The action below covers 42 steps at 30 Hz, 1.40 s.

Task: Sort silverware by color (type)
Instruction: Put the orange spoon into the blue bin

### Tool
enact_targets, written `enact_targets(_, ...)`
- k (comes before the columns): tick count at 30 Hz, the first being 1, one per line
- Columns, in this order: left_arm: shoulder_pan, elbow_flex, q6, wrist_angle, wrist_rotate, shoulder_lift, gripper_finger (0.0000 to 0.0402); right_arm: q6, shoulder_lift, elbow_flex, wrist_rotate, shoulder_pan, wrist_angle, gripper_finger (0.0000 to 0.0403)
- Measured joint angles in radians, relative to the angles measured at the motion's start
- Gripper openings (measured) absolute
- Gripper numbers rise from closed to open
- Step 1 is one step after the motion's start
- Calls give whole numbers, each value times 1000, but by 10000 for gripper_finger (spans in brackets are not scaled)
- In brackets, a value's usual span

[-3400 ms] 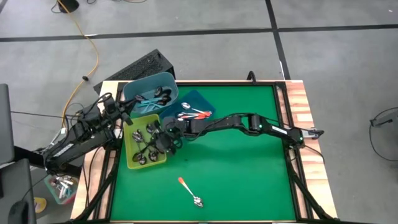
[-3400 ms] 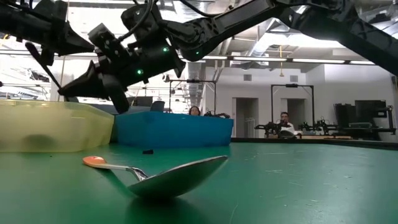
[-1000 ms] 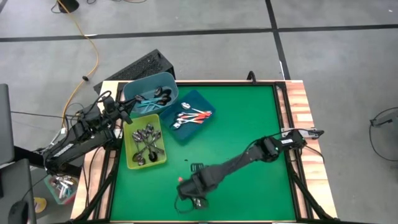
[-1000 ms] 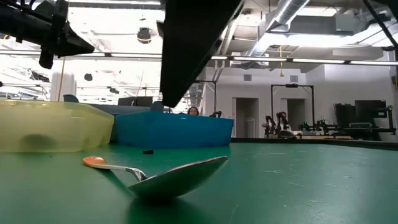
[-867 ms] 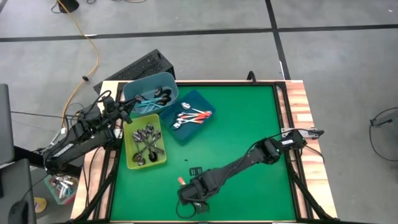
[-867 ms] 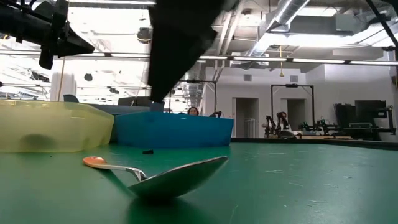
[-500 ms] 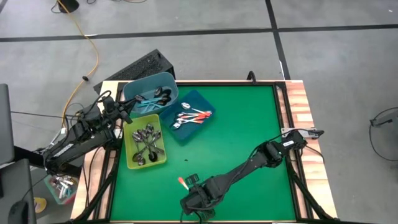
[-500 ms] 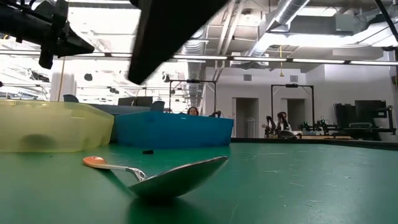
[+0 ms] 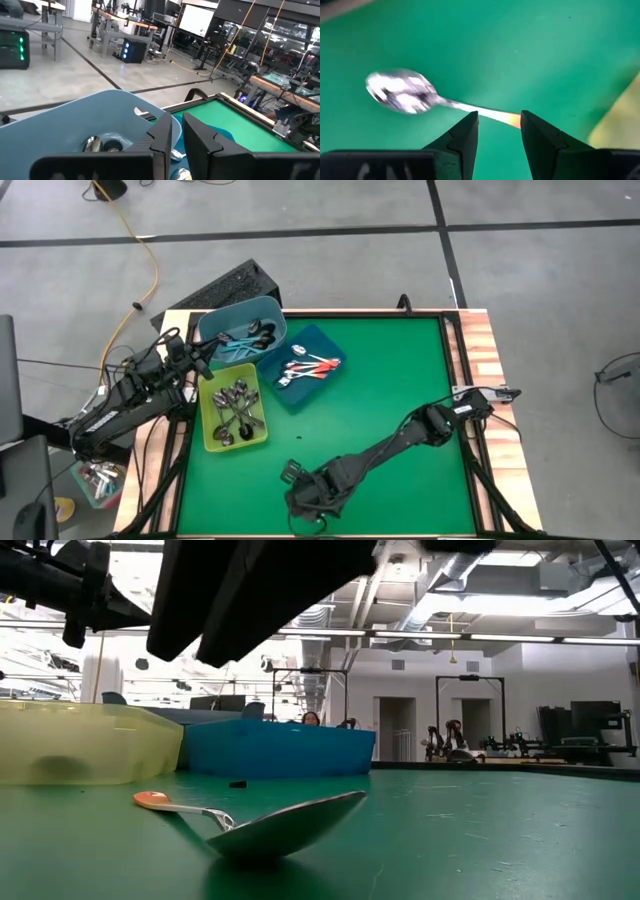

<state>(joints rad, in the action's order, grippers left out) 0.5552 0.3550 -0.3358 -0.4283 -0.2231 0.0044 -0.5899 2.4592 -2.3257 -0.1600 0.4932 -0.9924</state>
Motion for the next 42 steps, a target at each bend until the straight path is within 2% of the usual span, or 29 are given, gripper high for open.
enact_targets(5, 0, 0, 10, 0, -11, 0, 29, -200, 18, 2, 0, -30, -1, 156)
enact_targets(13, 0, 0, 18, 0, -25, 0, 29, -385, 52, 8, 22, -52, -84, 156)
enact_targets(16, 0, 0, 18, 0, -31, 0, 29, -443, 49, 41, 24, -51, -29, 156)
enact_targets(21, 0, 0, 19, 0, -52, 0, 29, -458, 51, 50, 34, -50, -21, 156)
enact_targets(30, 0, 0, 19, 0, -53, 0, 29, -469, 50, 71, 130, -56, 21, 156)
enact_targets(35, 0, 0, 19, 0, -54, 0, 29, -477, 50, 71, 147, -57, 47, 156)
enact_targets(42, 0, 0, 17, -1, -53, 0, 29, -504, 50, 71, 259, -80, 47, 147)
